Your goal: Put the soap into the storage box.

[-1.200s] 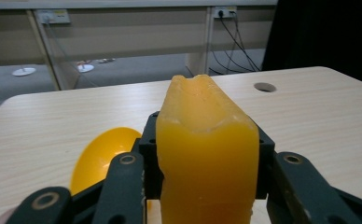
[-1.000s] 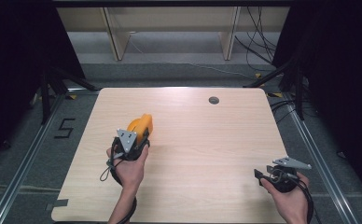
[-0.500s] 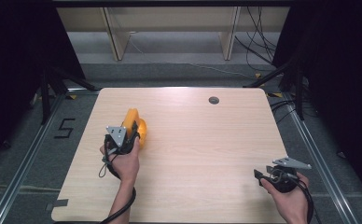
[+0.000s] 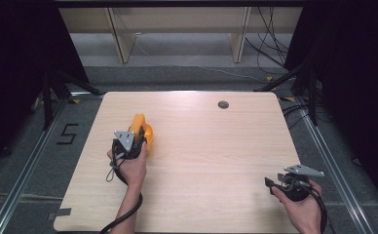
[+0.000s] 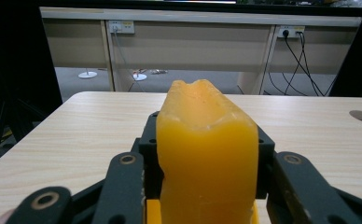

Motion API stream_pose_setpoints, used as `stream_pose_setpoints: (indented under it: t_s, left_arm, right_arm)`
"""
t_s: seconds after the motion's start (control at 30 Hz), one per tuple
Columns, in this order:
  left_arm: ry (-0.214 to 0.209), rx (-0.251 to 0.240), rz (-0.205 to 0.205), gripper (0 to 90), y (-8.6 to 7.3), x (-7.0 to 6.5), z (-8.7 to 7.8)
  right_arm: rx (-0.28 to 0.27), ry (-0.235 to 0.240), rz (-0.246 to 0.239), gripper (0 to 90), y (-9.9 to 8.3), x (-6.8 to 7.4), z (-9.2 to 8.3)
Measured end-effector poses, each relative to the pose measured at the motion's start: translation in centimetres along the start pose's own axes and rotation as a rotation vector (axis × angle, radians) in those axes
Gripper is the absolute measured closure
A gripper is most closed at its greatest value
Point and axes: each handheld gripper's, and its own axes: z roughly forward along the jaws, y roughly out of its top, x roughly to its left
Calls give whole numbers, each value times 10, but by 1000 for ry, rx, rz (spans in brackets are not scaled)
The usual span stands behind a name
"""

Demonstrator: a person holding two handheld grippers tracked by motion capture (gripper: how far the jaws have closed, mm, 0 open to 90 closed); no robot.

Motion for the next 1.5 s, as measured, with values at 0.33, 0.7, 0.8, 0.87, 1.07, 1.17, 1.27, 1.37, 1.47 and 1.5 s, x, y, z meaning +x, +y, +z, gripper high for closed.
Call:
stream_pose_setpoints:
  t_s: [0.33, 0.7, 0.8, 0.87, 1.07, 1.17, 1.27, 1.37, 1.47, 1.5]
  left_arm:
    - [-1, 26, 15, 601, -14, -2, 5]
    - [-9, 32, 25, 595, -19, -3, 6]
    - [-16, 41, 20, 583, -17, -2, 5]
    - [-32, 62, 19, 508, -12, -1, 3]
    - [-49, 78, 28, 394, -4, 3, -2]
    - [-39, 89, 44, 353, -4, 4, -6]
    - [-26, 91, 42, 332, -5, 5, -11]
    - [-25, 89, 33, 316, -5, 7, -18]
    - [-29, 94, 31, 304, -5, 11, -27]
    - [-31, 89, 17, 304, -5, 12, -31]
  right_arm:
    - [2, 1, 2, 465, 0, 0, 0]
    - [-1, -3, -49, 465, 0, -3, 0]
    - [2, -5, -45, 465, 0, -2, 0]
    - [2, -5, -45, 464, 0, -2, 0]
    - [5, -3, -46, 464, 0, -2, 0]
    - [1, 0, -57, 463, 0, -3, 1]
    - [3, 3, -45, 462, 0, -2, 1]
    - [2, 3, -45, 461, 0, -2, 1]
    - [8, -5, -50, 461, 0, -3, 2]
    - [8, -5, -50, 461, 0, -3, 2]
